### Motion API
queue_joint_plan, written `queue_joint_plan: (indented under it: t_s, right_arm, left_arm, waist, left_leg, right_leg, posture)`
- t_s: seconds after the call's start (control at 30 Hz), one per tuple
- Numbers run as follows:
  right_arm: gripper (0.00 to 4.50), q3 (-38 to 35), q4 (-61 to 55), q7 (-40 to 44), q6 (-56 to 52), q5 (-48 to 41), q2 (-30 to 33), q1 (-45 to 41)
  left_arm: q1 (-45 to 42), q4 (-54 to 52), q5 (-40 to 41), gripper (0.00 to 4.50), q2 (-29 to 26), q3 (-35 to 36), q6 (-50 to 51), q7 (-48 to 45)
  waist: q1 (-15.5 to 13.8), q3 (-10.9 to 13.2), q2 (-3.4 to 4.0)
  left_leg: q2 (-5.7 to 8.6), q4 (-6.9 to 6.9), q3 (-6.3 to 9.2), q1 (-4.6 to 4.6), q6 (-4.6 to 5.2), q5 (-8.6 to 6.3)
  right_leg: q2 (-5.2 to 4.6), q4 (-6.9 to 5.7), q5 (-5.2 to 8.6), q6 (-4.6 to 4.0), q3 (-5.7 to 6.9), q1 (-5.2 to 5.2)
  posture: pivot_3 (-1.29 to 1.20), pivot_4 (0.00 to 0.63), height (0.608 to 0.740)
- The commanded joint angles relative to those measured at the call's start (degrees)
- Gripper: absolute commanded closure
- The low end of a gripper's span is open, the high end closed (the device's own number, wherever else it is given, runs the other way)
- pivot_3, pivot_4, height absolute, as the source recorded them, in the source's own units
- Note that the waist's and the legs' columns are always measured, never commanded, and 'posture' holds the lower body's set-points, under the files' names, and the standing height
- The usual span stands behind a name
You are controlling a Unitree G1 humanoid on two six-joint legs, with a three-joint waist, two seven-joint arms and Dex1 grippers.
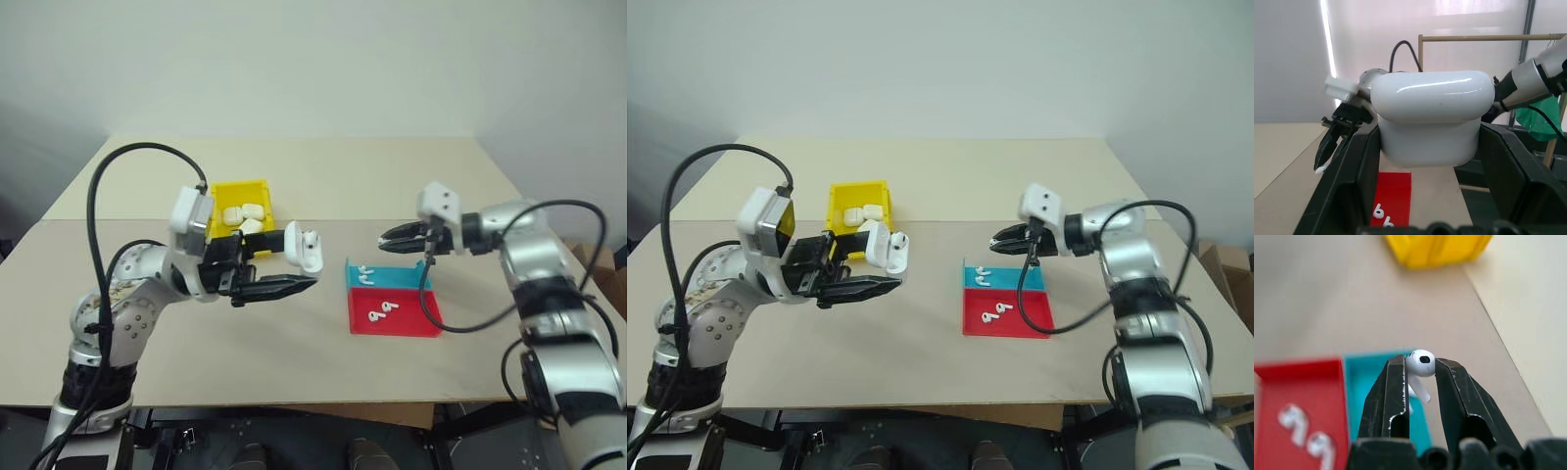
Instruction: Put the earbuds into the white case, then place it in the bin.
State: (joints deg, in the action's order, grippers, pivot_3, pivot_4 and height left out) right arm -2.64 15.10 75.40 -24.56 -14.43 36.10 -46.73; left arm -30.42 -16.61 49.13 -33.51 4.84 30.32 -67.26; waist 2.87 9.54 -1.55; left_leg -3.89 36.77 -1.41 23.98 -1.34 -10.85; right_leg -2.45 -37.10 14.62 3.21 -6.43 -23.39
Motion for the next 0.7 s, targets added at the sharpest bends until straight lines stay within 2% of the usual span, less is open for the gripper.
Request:
queue_joint_plan:
  t_s: [0.03, 0.1, 0.17, 0.33, 0.47, 0.7]
  right_arm:
    - [3.88, -15.42, -25.53, -11.0, -29.73, -25.26, 0.39, 2.34]
    - [3.88, -23.04, -31.55, -21.69, -39.78, -38.62, -2.39, 2.61]
    - [3.88, -27.07, -34.86, -34.43, -46.51, -50.69, -5.37, 2.02]
    - [3.88, -24.38, -41.09, -55.76, -44.44, -72.6, -6.3, 4.74]
    - [3.88, -18.65, -44.29, -63.53, -40.32, -77.08, -6.15, 5.95]
    - [3.88, -12.17, -45.25, -63.85, -37.02, -78.34, -3.23, 7.14]
  left_arm:
    - [-2.04, 1.27, 0.05, 1.74, 1.07, -0.03, -1.6, -1.16]
    - [-3.19, 2.86, -0.38, 1.74, 2.04, -0.74, -2.06, -1.83]
    - [-4.47, 4.27, -1.08, 1.74, 3.34, -1.71, -2.49, -2.1]
    - [-6.15, 6.03, -1.53, 1.74, 5.41, -3.12, -2.69, -3.19]
    - [-8.46, 8.65, -3.05, 1.74, 6.9, -4.26, -3.5, -4.46]
    - [-10.48, 11.61, -5.13, 1.74, 8.23, -4.65, -4.87, -6.03]
  waist:
    - [-0.24, 0.08, 0.14]
    - [-0.36, 0.08, 0.13]
    - [-0.3, 0.05, 0.08]
    - [-0.2, 0.04, 0.06]
    - [-0.19, 0.04, 0.06]
    - [-0.26, 0.04, 0.05]
  left_leg:
    - [0.01, 0.01, 0.01, 0.09, 0.0, 0.0]
    - [0.0, 0.02, 0.02, 0.1, 0.0, 0.0]
    - [0.0, 0.03, 0.07, 0.06, 0.0, 0.0]
    - [0.01, 0.04, 0.07, 0.06, 0.0, 0.0]
    - [0.01, 0.03, 0.07, 0.28, 0.01, 0.0]
    - [0.01, 0.04, 0.08, 0.36, 0.02, 0.0]
  right_leg:
    - [0.0, -0.03, 0.0, 0.0, 0.01, -0.08]
    - [0.0, -0.03, -0.01, 0.0, 0.02, -0.08]
    - [0.01, 0.03, 0.0, 0.0, 0.09, 0.03]
    - [0.0, 0.1, 0.0, 0.01, 0.06, 0.05]
    - [0.01, 0.11, 0.0, 0.02, 0.06, -0.16]
    - [0.0, 0.11, 0.0, 0.03, 0.06, -0.24]
  posture:
    - [0.0, 0.15, 0.74]
    - [0.0, 0.15, 0.74]
    - [0.0, 0.15, 0.74]
    - [0.0, 0.15, 0.74]
    - [0.0, 0.15, 0.74]
    - [0.0, 0.15, 0.74]
